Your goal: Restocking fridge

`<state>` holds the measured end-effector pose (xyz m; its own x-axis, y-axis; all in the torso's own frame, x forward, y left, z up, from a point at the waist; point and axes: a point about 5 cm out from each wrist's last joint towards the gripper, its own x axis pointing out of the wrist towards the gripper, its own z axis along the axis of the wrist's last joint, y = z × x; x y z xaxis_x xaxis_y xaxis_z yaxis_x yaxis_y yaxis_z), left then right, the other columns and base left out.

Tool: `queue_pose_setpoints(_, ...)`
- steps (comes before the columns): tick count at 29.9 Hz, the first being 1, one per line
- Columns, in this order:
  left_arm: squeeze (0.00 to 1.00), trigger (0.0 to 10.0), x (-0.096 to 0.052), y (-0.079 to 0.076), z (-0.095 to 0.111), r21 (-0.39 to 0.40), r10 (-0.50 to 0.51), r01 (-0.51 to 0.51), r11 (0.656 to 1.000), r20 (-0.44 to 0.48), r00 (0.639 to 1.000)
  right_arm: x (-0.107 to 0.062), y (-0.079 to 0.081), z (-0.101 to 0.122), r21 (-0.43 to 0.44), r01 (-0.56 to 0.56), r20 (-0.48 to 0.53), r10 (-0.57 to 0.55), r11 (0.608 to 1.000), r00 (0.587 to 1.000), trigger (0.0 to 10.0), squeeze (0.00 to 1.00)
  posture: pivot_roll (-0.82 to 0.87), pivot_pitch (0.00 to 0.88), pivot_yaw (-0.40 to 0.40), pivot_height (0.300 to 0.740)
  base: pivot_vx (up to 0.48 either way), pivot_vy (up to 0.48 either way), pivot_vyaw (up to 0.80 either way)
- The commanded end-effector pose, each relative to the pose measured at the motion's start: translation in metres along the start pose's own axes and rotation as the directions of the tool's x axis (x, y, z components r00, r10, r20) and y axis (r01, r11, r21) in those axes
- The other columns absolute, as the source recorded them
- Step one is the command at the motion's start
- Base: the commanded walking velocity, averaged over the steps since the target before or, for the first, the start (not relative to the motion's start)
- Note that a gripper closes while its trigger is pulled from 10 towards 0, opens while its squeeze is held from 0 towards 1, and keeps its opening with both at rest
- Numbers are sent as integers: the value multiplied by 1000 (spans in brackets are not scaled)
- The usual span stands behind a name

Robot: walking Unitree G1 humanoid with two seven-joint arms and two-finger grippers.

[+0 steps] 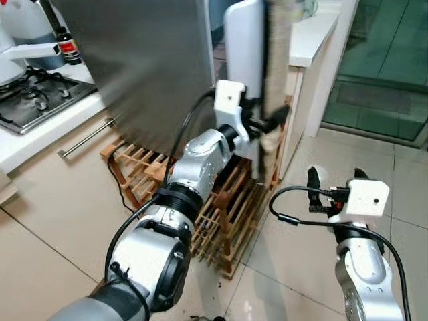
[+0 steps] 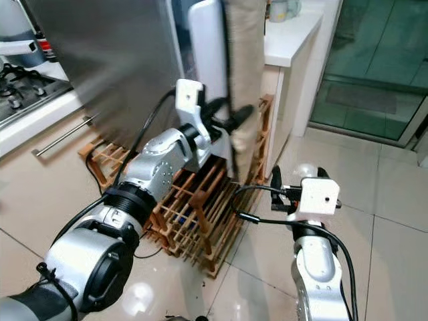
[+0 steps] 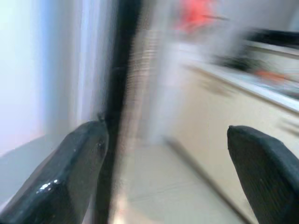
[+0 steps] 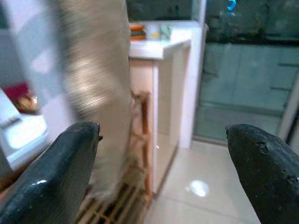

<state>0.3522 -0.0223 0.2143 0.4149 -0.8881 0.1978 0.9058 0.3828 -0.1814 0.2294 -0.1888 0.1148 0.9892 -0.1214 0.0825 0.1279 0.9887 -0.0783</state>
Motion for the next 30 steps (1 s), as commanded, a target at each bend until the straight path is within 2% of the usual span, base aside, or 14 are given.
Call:
queue_pose_setpoints(1, 0, 10000, 47, -99, -10, -175, -364, 390, 904, 165, 917, -2, -2, 4, 5, 15, 12, -15, 1000, 1000, 10000, 0, -330, 0, 172, 740, 0, 0, 0)
queue_pose_setpoints(4, 0, 10000, 23, -83, -3, -146, -378, 401, 904, 166, 911, -4, -3, 3, 2, 21, 5, -21, 1000, 1000, 10000, 0, -325, 0, 171, 740, 0, 0, 0)
queue_pose_setpoints(7, 0, 10000, -19, -42, 2, -93, -203, 218, 971, 154, 967, -3, -4, 2, 1, 26, 0, -26, 1000, 1000, 10000, 0, -301, 0, 167, 740, 0, 0, 0)
queue_pose_setpoints(8, 0, 10000, -19, -42, 2, -93, -203, 218, 971, 154, 967, -3, -4, 2, 1, 26, 0, -26, 1000, 1000, 10000, 0, -301, 0, 167, 740, 0, 0, 0)
queue_pose_setpoints(9, 0, 10000, -35, -21, 1, -62, -61, 71, 996, 143, 988, -1, -5, 2, 2, 27, 0, -27, 1000, 1000, 10000, 0, -278, 0, 156, 740, 0, 0, 0)
queue_pose_setpoints(11, 0, 10000, -71, 11, 3, -30, 178, -175, 984, 139, 974, 3, -4, 2, 5, 16, -1, -16, 1000, 1000, 10000, 0, -260, 0, 147, 740, 0, 0, 0)
queue_pose_setpoints(12, 0, 10000, -86, 24, 5, -12, 297, -299, 954, 149, 943, 5, -4, 2, 7, 8, 0, -8, 1000, 1000, 10000, 0, -240, 0, 138, 740, 0, 0, 0)
queue_pose_setpoints(14, 0, 10000, -125, 49, 8, -44, 558, -560, 827, 182, 810, 11, -2, 3, 14, -9, 6, 9, 1000, 1000, 10000, 0, -218, 0, 129, 740, 0, 0, 413)
queue_pose_setpoints(16, 0, 10000, -171, 68, 4, -34, 788, -797, 603, 183, 588, 17, 0, 5, 10, -24, 10, 24, 1000, 1000, 10000, 0, -195, 0, 117, 740, 0, 0, 744)
queue_pose_setpoints(19, 0, 10000, -211, 71, -5, 23, 898, -914, 406, 174, 403, 23, 2, 6, 8, -46, 17, 46, 999, 999, 10000, 0, -175, 0, 106, 740, 0, 0, 738)
queue_pose_setpoints(20, 0, 10000, -211, 71, -5, 23, 898, -914, 406, 174, 403, 23, 2, 6, 8, -46, 17, 46, 999, 999, 10000, 0, -175, 0, 106, 740, 0, 0, 738)
queue_pose_setpoints(22, 0, 10000, -231, 69, -13, 61, 936, -949, 310, 153, 316, 26, 3, 5, 12, -56, 15, 56, 998, 998, 10000, 0, -161, 0, 97, 740, 0, 0, 734)
queue_pose_setpoints(25, 0, 10000, -247, 65, -21, 105, 960, -968, 230, 137, 243, 31, 2, 1, 55, -49, -9, 50, 997, 999, 10000, 0, -133, 0, 83, 740, 0, 0, 715)
queue_pose_setpoints(30, 0, 10000, -255, 57, -16, 144, 960, -972, 185, 186, 210, 44, 4, -4, 118, -49, -34, 53, 992, 998, 10000, 0, -99, 0, 75, 740, 0, 0, 706)
